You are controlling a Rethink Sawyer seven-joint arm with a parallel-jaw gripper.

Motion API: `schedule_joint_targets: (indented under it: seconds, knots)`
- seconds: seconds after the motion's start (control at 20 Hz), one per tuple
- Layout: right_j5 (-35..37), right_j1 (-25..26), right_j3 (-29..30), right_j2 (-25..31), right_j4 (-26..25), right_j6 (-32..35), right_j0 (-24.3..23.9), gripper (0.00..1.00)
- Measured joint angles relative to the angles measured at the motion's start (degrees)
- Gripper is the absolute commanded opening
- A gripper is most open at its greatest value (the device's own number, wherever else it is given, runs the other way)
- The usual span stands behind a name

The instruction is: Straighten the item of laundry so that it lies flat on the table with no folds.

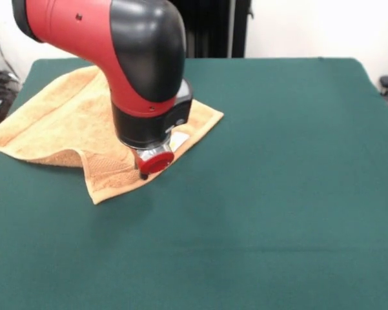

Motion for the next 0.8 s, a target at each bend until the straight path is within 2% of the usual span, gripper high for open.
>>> schedule_joint_targets:
  seconds: [0.8]
  knots:
    - [0.0,0.4,-0.5,-0.2,5.2,0.3,2.4,0.0]
